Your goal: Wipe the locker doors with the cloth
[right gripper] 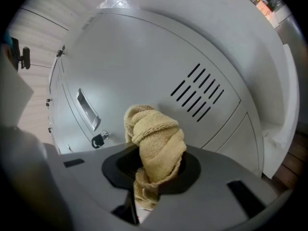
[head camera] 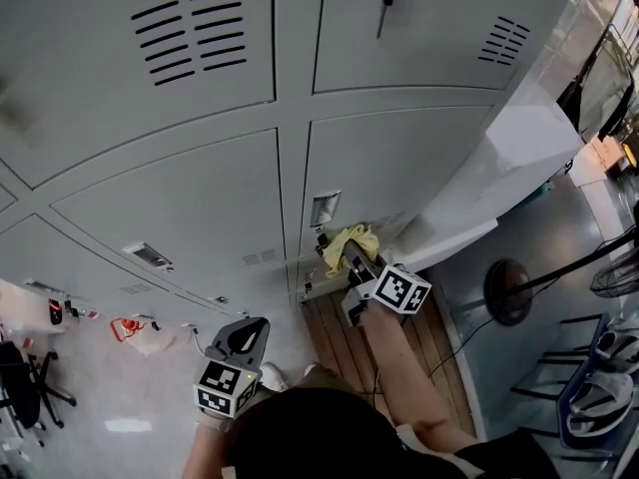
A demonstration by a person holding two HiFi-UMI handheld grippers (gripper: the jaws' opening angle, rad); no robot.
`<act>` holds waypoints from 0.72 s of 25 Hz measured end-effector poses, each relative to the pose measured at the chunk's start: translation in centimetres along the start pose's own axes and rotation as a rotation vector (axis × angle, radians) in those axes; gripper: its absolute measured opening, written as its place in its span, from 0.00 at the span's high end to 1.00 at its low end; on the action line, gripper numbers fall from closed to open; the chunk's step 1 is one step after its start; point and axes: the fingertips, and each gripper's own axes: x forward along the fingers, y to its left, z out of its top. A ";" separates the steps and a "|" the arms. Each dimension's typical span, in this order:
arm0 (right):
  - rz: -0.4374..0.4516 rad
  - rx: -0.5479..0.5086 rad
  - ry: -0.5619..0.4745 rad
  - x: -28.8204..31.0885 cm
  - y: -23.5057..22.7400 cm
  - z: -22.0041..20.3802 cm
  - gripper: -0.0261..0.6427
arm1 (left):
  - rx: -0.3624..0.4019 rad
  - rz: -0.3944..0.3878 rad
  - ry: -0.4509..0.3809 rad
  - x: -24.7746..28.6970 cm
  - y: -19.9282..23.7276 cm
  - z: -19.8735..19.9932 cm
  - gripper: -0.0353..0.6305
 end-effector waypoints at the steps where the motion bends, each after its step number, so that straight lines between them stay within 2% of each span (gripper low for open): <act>1: -0.009 0.001 -0.008 -0.3 -0.5 0.5 0.83 | 0.002 -0.002 0.000 0.3 -0.1 0.1 0.93; 8: -0.063 0.011 -0.074 -2.1 -3.9 4.1 0.83 | 0.012 -0.031 0.029 2.0 -1.2 0.0 0.93; 13: -0.113 0.025 -0.133 -3.6 -6.8 6.8 0.83 | 0.014 -0.038 0.018 3.3 -1.7 0.4 0.93; 18: -0.143 0.031 -0.153 -4.3 -8.9 8.0 0.83 | 0.017 -0.049 0.039 4.4 -2.2 0.4 0.93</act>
